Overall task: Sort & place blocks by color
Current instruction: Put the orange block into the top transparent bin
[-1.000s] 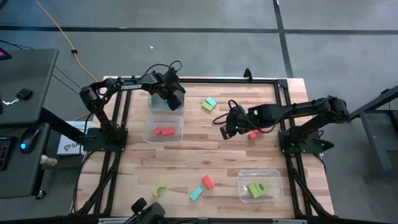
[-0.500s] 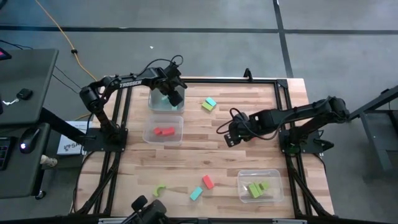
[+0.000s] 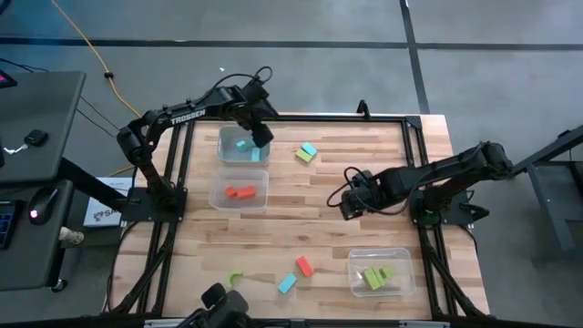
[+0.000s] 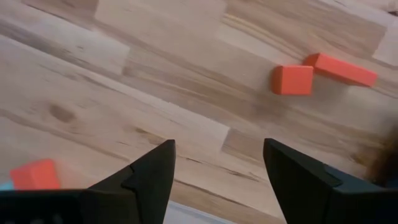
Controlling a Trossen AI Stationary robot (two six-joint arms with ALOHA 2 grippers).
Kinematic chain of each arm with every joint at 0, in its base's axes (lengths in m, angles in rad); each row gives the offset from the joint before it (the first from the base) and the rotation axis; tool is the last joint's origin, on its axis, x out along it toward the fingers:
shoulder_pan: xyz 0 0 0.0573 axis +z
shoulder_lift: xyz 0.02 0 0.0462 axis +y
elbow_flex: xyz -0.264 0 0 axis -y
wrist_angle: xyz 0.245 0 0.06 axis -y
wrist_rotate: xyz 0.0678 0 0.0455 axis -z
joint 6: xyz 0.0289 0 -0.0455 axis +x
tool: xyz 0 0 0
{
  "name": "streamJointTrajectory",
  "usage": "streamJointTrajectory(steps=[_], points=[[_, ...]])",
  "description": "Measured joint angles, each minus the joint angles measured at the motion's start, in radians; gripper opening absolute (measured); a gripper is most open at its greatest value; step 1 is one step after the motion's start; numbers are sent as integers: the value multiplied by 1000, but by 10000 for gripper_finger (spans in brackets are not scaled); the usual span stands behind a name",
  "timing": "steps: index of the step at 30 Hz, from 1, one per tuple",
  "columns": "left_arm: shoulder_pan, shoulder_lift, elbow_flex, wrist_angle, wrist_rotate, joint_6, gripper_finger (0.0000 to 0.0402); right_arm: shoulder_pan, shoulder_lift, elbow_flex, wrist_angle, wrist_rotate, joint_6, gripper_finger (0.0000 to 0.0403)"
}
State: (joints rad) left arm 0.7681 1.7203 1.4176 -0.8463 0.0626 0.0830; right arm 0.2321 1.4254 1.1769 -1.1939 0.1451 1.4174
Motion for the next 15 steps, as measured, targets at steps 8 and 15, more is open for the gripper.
streamJointTrajectory(steps=[8,15], points=[[-46,0,44,-6,32,0,159,0,0,-128,27,-52,72,236],[-80,0,52,-3,34,26,159,-9,0,-218,84,-40,101,236]])
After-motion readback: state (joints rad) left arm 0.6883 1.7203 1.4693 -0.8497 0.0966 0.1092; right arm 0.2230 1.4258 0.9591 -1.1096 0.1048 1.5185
